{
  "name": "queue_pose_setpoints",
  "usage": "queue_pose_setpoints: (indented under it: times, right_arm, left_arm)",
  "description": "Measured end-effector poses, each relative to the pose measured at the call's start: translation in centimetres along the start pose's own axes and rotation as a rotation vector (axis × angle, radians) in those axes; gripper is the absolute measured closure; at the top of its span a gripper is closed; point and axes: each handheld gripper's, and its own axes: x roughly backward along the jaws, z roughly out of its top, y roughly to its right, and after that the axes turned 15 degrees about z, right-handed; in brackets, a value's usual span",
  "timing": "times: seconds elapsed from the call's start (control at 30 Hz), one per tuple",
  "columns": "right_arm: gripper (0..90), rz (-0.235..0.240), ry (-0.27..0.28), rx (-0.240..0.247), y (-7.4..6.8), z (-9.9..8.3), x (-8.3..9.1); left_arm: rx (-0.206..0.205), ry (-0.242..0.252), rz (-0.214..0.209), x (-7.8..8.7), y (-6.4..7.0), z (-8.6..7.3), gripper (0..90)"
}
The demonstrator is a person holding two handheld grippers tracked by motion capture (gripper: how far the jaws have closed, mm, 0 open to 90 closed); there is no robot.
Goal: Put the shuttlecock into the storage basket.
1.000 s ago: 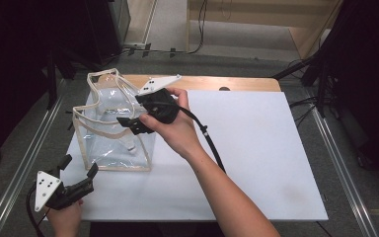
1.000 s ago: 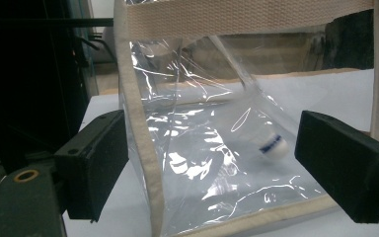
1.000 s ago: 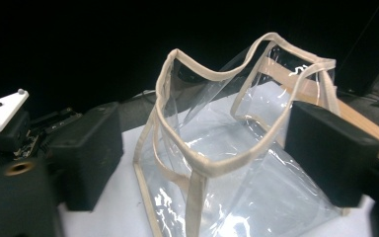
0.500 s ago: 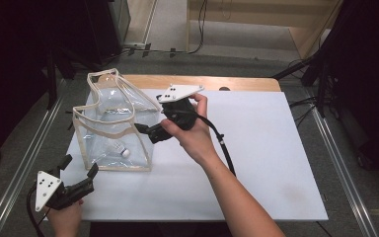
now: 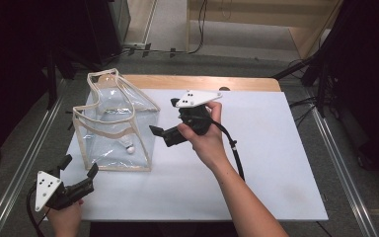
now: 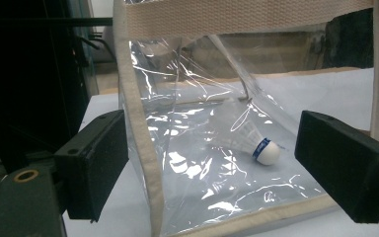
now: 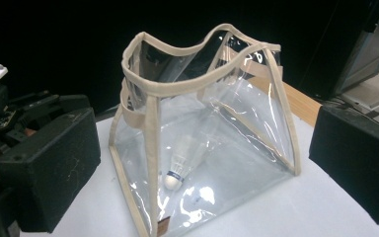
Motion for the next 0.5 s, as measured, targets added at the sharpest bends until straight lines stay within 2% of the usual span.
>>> queue_pose_setpoints:
  times: [0.5]
  right_arm:
    - [0.0,-0.033,0.019,-0.026,0.8,-2.8,2.0]
  left_arm:
    - [-0.003,-0.001,0.002,0.0,0.0,0.0,13.7]
